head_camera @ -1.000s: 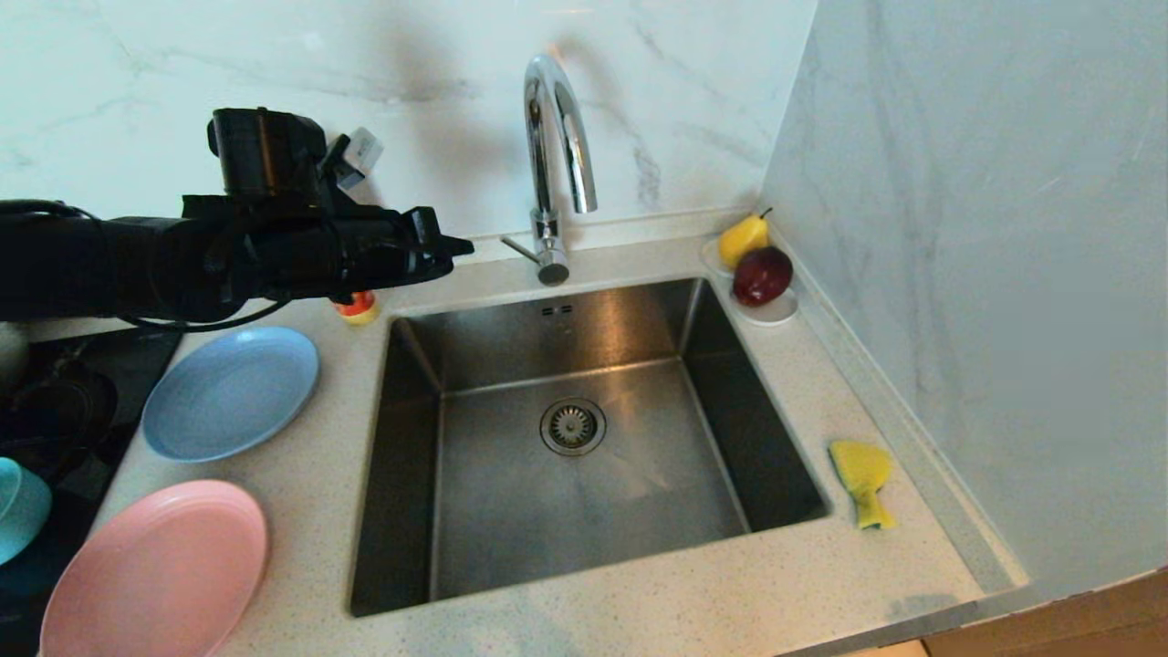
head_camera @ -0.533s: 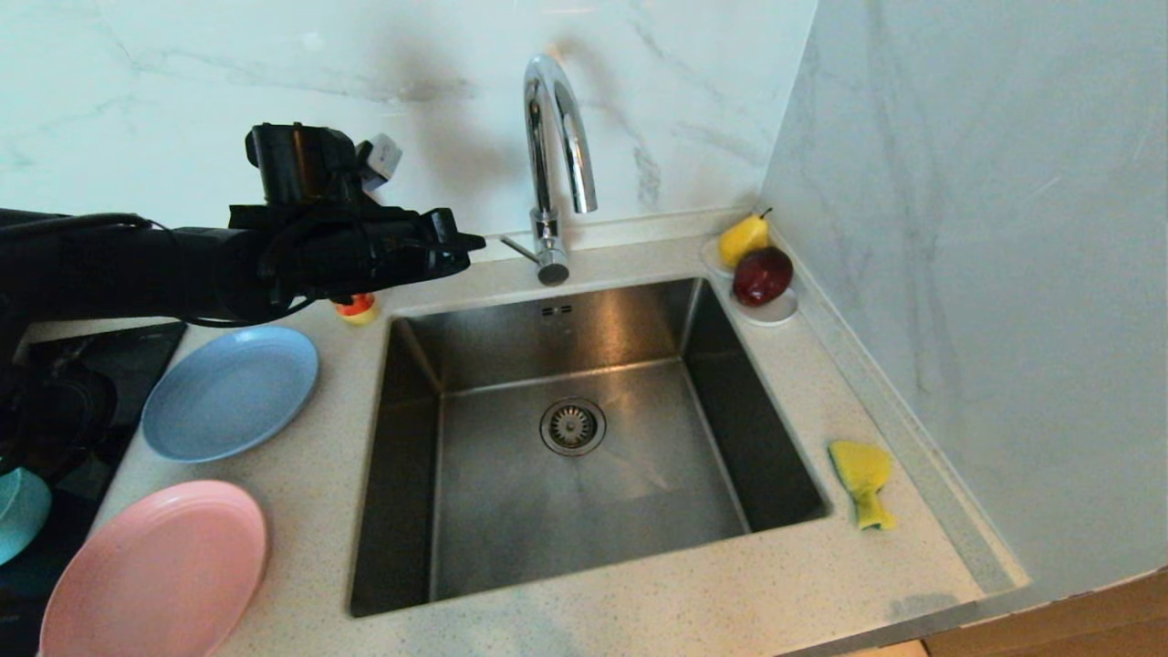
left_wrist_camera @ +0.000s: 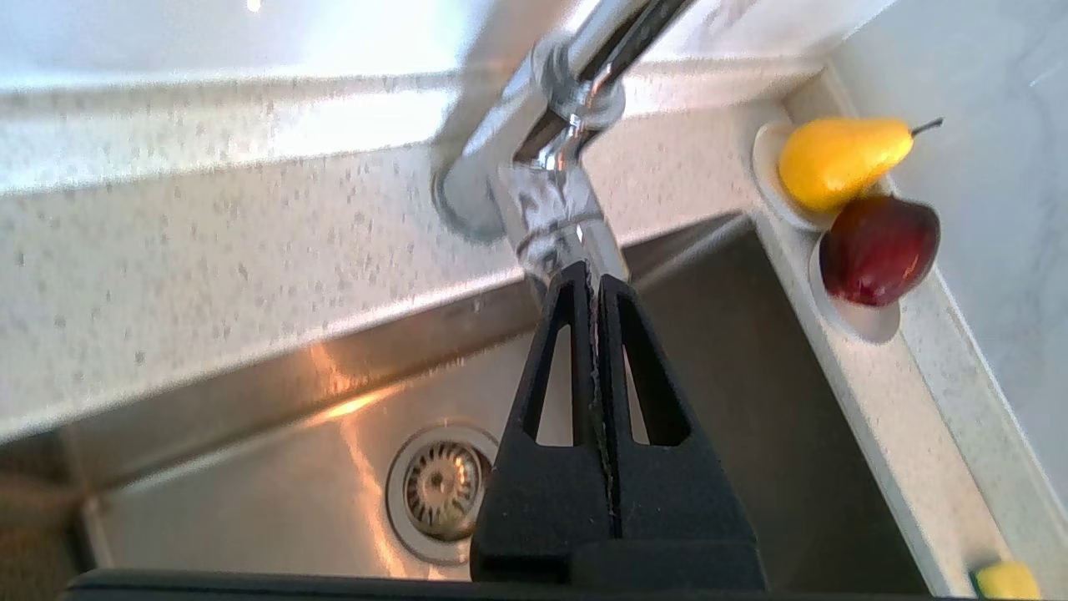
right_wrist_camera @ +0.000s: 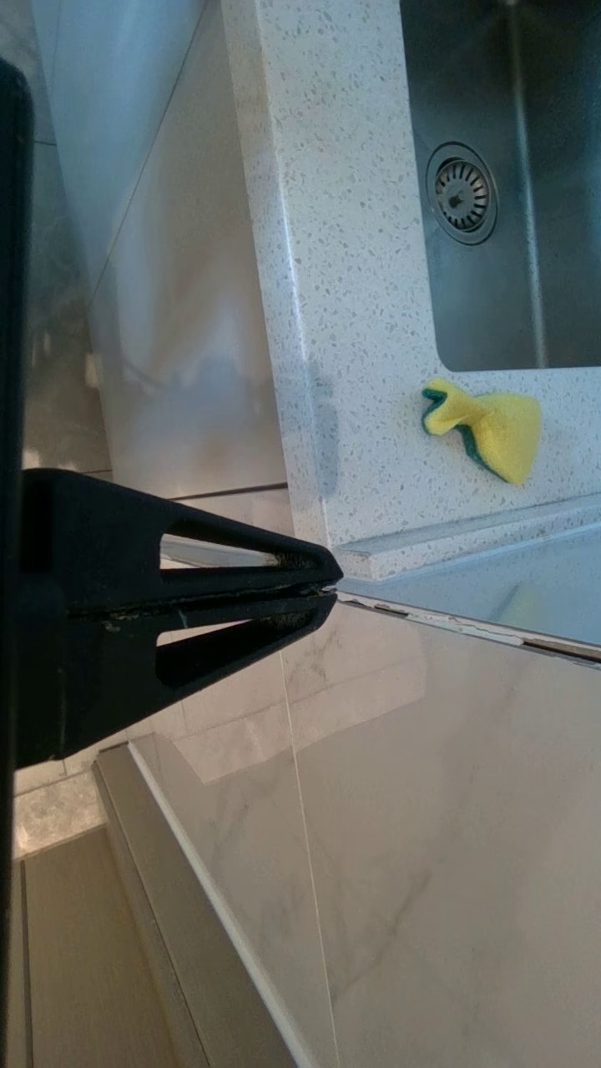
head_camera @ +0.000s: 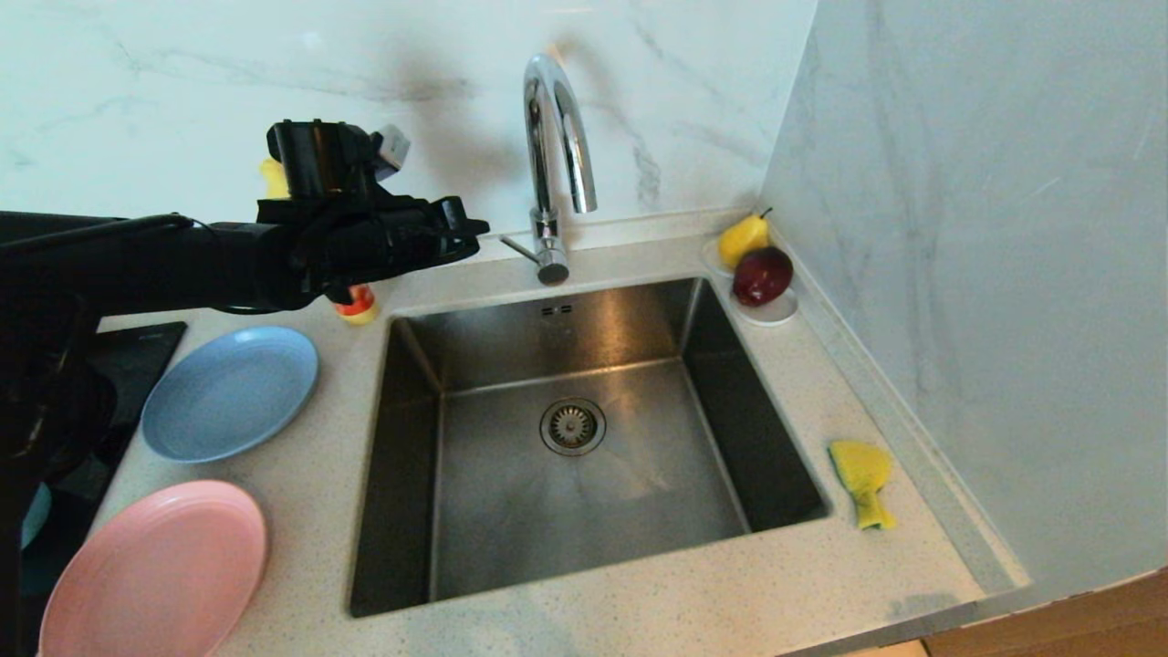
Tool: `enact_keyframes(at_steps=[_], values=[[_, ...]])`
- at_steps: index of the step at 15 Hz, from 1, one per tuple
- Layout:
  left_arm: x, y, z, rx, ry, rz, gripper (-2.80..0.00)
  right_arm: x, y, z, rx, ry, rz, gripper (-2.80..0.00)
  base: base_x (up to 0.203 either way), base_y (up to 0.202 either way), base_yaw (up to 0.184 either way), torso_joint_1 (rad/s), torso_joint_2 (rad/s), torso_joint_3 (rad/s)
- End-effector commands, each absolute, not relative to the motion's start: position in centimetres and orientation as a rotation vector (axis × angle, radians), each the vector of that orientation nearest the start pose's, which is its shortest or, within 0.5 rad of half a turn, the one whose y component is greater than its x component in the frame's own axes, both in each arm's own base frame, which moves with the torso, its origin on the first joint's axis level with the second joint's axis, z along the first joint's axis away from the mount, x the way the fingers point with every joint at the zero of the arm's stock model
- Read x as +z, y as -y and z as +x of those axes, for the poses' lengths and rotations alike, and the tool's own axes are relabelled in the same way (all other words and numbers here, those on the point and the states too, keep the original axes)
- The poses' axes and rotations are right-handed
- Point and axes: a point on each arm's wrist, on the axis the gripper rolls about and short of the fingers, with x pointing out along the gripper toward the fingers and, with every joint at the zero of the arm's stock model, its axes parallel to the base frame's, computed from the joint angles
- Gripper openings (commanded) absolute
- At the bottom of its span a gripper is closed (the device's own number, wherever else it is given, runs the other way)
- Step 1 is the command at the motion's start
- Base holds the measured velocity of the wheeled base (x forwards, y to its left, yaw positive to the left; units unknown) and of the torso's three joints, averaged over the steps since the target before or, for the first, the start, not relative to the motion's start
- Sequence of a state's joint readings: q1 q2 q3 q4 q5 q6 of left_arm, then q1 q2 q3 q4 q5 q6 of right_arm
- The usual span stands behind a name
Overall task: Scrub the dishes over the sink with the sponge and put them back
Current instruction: Turn on the faucet
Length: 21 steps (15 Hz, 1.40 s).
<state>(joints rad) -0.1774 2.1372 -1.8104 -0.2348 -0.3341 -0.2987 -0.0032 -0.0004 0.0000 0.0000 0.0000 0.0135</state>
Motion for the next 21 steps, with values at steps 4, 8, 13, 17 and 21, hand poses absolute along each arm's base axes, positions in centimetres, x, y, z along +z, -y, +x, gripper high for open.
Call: enact_keyframes(at_steps=[4,8,13,17,21], values=[[25.7,8.9,45.8,-0.495,-0.139,-0.299,-2.8,7.5,0.0,-2.3,-0.003,0.0,0.014,-2.8,0.0,0.0,0.0,0.0,0.0,0.0],[24.4,9.1,46.8,-0.48,-0.147,-0.296,-2.8,7.5,0.0,-2.3,-0.003,0.0,0.014,-2.8,0.0,0.0,0.0,0.0,0.0,0.0],[24.2,9.1,47.1,-0.473,-0.127,-0.297,-2.8,7.5,0.0,-2.3,-0.003,0.0,0.014,-2.8,0.0,0.0,0.0,0.0,0.0,0.0],[23.6,9.2,47.5,-0.459,-0.123,-0.296,-2.8,7.5,0.0,-2.3,-0.003,0.0,0.014,-2.8,0.0,0.0,0.0,0.0,0.0,0.0],[23.6,9.8,47.3,-0.47,-0.126,-0.296,-2.8,7.5,0.0,-2.3,-0.003,0.0,0.014,-2.8,0.0,0.0,0.0,0.0,0.0,0.0]])
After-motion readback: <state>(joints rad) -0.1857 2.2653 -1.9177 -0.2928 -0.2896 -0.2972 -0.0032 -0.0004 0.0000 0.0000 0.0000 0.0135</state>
